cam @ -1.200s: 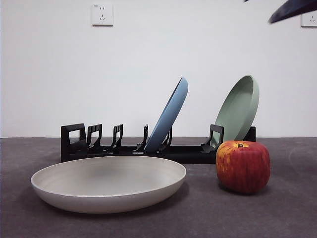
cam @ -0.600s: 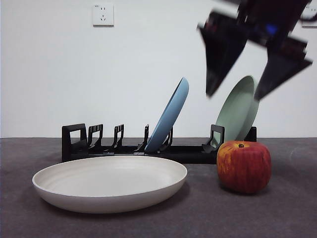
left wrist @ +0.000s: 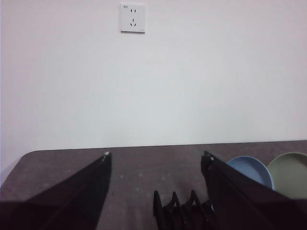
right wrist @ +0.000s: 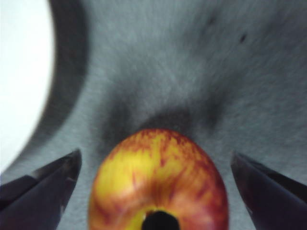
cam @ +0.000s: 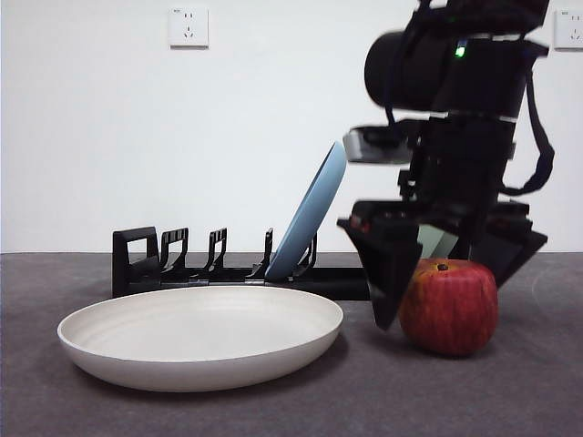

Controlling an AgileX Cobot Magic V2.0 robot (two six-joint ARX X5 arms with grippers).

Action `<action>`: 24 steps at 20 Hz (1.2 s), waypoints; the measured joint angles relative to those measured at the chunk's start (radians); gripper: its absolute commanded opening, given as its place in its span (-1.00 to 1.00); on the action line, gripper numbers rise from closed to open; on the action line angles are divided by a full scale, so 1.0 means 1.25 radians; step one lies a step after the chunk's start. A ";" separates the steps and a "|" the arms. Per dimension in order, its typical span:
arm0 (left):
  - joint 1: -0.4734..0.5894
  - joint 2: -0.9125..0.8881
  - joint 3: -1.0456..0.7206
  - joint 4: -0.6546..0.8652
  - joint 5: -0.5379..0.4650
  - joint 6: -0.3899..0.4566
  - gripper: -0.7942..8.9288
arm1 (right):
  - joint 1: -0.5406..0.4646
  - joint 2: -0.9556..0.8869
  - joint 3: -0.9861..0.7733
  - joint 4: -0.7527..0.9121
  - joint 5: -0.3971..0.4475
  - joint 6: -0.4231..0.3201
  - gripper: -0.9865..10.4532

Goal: Take the yellow plate from the plate rack,put the plate on the table,take the apple from the table,put the apple in the plate

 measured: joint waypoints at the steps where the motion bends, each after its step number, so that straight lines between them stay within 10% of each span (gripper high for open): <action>1: 0.000 0.000 0.000 -0.004 0.000 0.000 -0.19 | 0.000 0.010 0.000 -0.002 0.000 0.001 -0.31; 3: 0.000 0.000 0.000 -0.007 0.000 0.000 -0.19 | 0.000 0.013 0.000 -0.005 0.000 0.003 -0.87; 14: 0.000 0.000 0.000 -0.045 0.000 0.000 -0.19 | -0.001 -0.061 0.000 -0.018 -0.006 0.011 -0.84; 19: 0.000 0.000 0.000 -0.068 0.000 -0.013 -0.19 | 0.010 -0.150 0.063 0.026 -0.194 0.056 -0.85; 24: 0.000 0.000 0.000 -0.073 0.001 -0.015 -0.19 | 0.105 -0.118 0.212 0.052 -0.203 0.083 -0.85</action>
